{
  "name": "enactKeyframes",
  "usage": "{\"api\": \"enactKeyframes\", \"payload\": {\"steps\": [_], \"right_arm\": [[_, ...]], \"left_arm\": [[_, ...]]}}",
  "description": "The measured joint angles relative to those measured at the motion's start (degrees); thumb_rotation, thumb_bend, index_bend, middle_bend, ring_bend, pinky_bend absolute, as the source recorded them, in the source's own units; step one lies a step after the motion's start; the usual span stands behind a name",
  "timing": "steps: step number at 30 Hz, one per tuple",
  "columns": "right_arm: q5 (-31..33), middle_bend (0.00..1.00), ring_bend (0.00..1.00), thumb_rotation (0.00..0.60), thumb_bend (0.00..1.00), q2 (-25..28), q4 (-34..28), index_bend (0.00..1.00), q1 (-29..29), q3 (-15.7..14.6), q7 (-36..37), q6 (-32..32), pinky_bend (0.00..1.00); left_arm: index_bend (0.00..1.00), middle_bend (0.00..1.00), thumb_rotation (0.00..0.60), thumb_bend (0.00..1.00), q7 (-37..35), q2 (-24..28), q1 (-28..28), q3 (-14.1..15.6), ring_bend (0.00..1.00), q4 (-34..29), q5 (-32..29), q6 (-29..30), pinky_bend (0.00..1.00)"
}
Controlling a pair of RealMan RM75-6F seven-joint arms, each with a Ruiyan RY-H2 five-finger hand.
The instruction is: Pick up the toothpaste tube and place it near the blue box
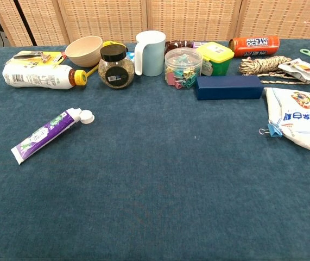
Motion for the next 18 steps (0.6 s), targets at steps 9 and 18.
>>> {"api": "enactKeyframes", "payload": {"steps": [9,18], "right_arm": [[-0.27,0.0,0.0,0.6,0.0,0.54,-0.6,0.05,-0.73,-0.11,-0.3,1.03,0.0],[-0.25,0.0,0.0,0.6,0.0,1.0,-1.06,0.05,-1.3,-0.17,-0.52,1.64,0.01]], "left_arm": [[0.19,0.15,0.6,0.24,0.77,-5.55,-7.98,-1.97,0.25,4.19,-7.51,-9.16,0.23],[0.22,0.19,0.6,0.24,4.17,-10.26,-12.86,-2.16,0.29,6.05,-10.35,-12.21,0.27]]}}
